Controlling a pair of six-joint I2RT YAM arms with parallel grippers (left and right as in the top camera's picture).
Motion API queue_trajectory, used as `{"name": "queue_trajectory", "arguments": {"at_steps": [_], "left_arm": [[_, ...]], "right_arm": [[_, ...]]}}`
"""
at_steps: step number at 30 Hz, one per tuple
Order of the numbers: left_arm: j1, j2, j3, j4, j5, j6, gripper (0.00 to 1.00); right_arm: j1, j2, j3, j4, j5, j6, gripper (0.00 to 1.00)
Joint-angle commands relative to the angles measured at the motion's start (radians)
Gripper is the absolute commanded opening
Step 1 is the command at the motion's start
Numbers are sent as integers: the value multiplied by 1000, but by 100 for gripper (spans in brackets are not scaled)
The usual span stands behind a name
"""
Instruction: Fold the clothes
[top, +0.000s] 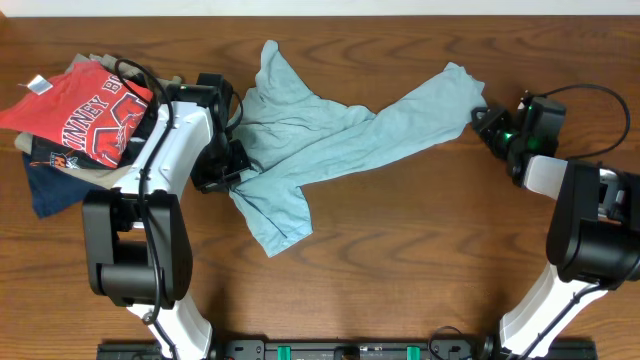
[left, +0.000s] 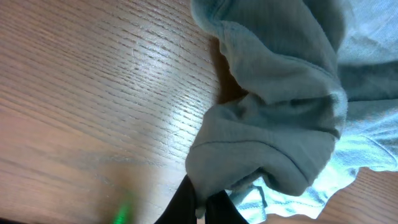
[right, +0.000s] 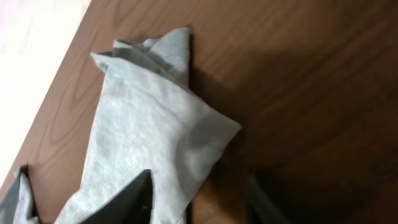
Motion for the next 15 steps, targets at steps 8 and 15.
{"name": "queue_trajectory", "arguments": {"at_steps": [8, 15], "left_arm": [[3, -2, 0, -1, -19, 17, 6], [3, -2, 0, 0, -20, 17, 7]], "right_arm": [[25, 38, -9, 0, 57, 17, 39], [56, 39, -9, 41, 102, 17, 40]]}}
